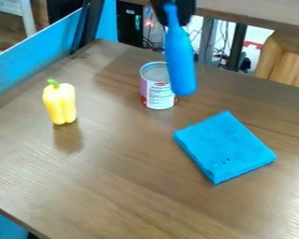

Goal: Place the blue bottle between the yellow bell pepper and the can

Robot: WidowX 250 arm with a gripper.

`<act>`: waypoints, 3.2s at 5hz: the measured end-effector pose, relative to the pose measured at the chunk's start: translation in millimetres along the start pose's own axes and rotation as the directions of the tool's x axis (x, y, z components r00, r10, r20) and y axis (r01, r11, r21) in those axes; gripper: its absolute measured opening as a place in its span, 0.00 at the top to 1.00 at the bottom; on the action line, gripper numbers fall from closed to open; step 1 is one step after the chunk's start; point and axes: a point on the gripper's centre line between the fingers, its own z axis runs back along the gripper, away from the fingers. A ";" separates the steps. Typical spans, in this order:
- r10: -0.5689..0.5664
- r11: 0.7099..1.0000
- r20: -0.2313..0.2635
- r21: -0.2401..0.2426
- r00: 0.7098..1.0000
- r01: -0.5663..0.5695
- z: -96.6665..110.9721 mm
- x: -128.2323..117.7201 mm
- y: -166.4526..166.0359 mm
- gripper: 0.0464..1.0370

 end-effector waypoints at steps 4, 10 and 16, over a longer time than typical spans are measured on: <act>0.274 0.934 0.124 0.202 0.954 -0.295 -4.9 64.7 114.0 0.70; 0.313 0.896 0.043 0.318 0.949 -0.311 -68.6 51.5 136.4 0.70; 0.313 0.914 0.013 0.269 0.950 -0.305 -72.9 47.5 142.4 0.04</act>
